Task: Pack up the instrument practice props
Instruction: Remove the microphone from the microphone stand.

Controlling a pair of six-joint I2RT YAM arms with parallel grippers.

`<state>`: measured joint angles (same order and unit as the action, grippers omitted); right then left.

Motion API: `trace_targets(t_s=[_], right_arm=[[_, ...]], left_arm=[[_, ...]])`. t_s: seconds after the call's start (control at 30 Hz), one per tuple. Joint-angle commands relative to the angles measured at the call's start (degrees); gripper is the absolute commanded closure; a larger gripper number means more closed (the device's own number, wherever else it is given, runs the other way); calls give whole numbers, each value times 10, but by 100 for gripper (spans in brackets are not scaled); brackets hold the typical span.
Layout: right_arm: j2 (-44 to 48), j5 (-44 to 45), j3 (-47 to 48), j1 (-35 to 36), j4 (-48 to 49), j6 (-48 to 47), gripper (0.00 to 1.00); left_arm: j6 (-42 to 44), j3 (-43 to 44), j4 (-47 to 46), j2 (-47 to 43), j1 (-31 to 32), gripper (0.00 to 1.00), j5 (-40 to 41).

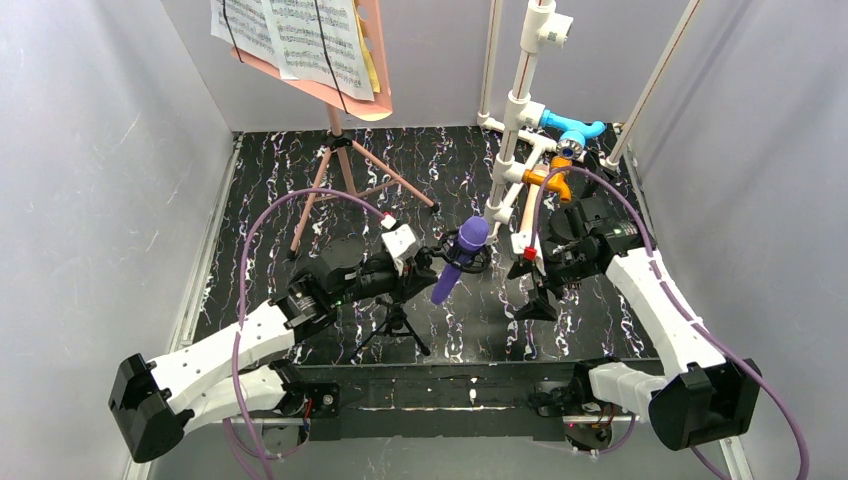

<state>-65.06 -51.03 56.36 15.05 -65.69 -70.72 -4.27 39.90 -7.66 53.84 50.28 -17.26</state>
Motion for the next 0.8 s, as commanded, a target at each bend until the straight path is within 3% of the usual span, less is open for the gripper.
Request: trace_targets(t_s=[0.0, 0.27, 0.77], right_arm=[[23, -48, 43, -3, -75, -18, 2], [30, -82, 147, -24, -155, -36, 2], [7, -144, 275, -72, -159, 16, 2]], left_arm=[[31, -1, -118, 12, 3, 100, 24], [31, -3, -148, 43, 4, 100, -16], [-4, -3, -164, 70, 48, 100, -63]])
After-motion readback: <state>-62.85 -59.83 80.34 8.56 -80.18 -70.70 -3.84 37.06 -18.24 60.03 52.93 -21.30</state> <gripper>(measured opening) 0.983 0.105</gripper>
